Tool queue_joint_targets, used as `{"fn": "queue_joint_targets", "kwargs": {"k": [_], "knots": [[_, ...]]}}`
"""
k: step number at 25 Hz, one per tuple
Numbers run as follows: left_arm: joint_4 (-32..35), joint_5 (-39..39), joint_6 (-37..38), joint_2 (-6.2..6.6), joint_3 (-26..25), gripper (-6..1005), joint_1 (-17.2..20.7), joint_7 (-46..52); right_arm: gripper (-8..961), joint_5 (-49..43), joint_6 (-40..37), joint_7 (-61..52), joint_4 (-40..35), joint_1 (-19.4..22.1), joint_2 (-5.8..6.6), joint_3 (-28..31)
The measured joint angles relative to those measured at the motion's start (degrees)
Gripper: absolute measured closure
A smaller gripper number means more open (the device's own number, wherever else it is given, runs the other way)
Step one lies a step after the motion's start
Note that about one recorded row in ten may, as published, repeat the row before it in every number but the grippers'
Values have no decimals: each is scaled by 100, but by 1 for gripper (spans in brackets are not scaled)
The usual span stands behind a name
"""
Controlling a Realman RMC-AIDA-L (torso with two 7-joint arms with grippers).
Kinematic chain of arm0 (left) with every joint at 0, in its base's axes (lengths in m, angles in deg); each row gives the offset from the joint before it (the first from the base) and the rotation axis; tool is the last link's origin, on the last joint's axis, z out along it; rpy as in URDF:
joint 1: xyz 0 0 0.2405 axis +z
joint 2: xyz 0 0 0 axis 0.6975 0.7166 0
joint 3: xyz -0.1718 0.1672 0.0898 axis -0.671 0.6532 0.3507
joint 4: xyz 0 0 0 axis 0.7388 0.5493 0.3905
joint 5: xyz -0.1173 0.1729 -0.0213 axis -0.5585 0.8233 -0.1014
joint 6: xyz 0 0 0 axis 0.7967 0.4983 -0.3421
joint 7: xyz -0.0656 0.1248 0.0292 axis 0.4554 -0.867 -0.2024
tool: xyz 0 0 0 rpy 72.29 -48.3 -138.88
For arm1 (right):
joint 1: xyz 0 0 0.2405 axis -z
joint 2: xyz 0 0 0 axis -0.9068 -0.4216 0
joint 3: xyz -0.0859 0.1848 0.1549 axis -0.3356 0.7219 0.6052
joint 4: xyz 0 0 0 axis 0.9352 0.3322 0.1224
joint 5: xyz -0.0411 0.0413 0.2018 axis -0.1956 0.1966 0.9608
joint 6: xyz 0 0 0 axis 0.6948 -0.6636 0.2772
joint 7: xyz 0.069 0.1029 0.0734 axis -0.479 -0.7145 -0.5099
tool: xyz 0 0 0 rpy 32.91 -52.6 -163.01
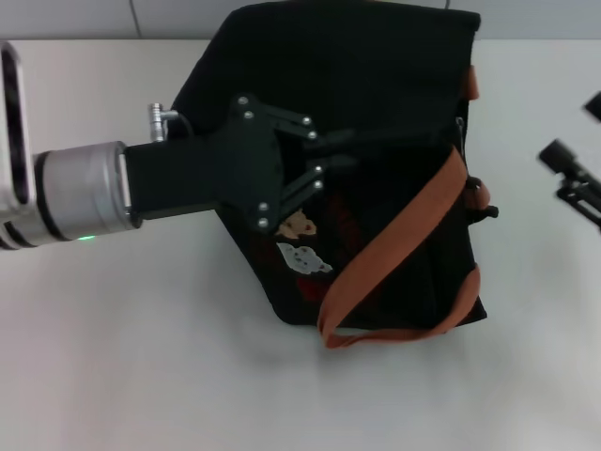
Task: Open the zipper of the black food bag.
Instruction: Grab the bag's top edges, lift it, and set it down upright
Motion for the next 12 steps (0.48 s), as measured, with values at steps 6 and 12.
{"fn": "queue_joint_targets", "kwargs": {"k": [6, 12], "knots": [[-504, -29, -270, -2, 3, 902, -161, -323, 182, 488, 293, 2283, 934, 311, -32, 344], [-654, -69, -342, -2, -18, 902, -183, -365, 183, 471, 429, 4699, 1898, 409, -55, 334]]}}
